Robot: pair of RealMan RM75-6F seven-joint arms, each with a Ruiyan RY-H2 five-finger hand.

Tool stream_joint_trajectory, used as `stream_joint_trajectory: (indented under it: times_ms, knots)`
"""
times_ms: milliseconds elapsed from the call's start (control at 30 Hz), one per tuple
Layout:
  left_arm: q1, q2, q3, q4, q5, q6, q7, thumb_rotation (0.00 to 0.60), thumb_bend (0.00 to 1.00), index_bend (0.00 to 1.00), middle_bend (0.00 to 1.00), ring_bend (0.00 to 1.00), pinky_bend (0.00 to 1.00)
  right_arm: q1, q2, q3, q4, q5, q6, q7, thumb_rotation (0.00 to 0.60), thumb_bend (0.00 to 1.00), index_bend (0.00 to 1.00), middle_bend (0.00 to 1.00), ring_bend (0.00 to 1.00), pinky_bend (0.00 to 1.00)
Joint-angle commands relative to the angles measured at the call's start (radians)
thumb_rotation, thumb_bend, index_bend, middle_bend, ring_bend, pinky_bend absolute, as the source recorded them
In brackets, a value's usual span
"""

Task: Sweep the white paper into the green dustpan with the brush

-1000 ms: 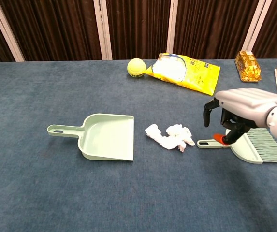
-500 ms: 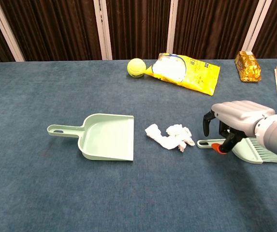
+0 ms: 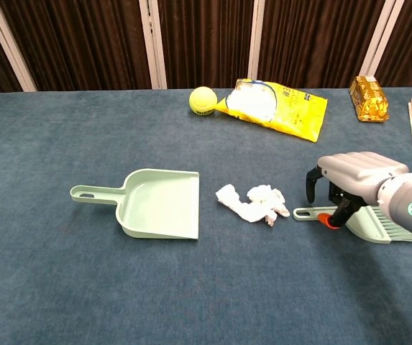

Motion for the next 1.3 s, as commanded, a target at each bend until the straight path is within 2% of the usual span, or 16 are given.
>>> stream_joint_trajectory:
  times_ms: [33, 167, 500, 1100, 1233, 1300]
  knots:
    - [0.000, 0.000, 0.000, 0.000, 0.001, 0.001, -0.001, 0.600, 0.00, 0.00, 0.00, 0.00, 0.00, 0.001, 0.000, -0.001, 0.001, -0.002, 0.003, 0.004, 0.600, 0.39, 0.38, 0.95, 0.97, 0.91]
    - [0.000, 0.001, 0.000, 0.000, 0.001, 0.001, -0.002, 0.600, 0.00, 0.00, 0.00, 0.00, 0.00, -0.026, 0.014, -0.032, -0.029, -0.033, 0.035, 0.024, 0.600, 0.39, 0.36, 0.95, 0.97, 0.91]
    - [0.001, 0.003, 0.001, 0.002, 0.007, 0.008, -0.008, 0.600, 0.00, 0.00, 0.00, 0.00, 0.00, -0.048, 0.023, -0.060, -0.044, -0.051, 0.058, 0.030, 0.600, 0.39, 0.36, 0.95, 0.97, 0.91]
    - [-0.001, -0.002, 0.000, 0.002, 0.003, 0.003, 0.000, 0.600, 0.00, 0.00, 0.00, 0.00, 0.00, -0.036, -0.031, -0.050, 0.041, -0.065, 0.029, 0.051, 0.600, 0.39, 0.36, 0.95, 0.97, 0.91]
    - [-0.002, -0.001, -0.001, 0.001, 0.002, 0.003, -0.001, 0.600, 0.00, 0.00, 0.00, 0.00, 0.00, -0.037, -0.033, -0.051, 0.043, -0.059, 0.027, 0.045, 0.600, 0.39, 0.44, 0.95, 0.97, 0.91]
    - [-0.002, -0.001, -0.001, 0.001, 0.002, 0.003, -0.002, 0.600, 0.00, 0.00, 0.00, 0.00, 0.00, -0.037, -0.034, -0.052, 0.041, -0.054, 0.025, 0.039, 0.600, 0.39, 0.54, 0.95, 0.97, 0.91]
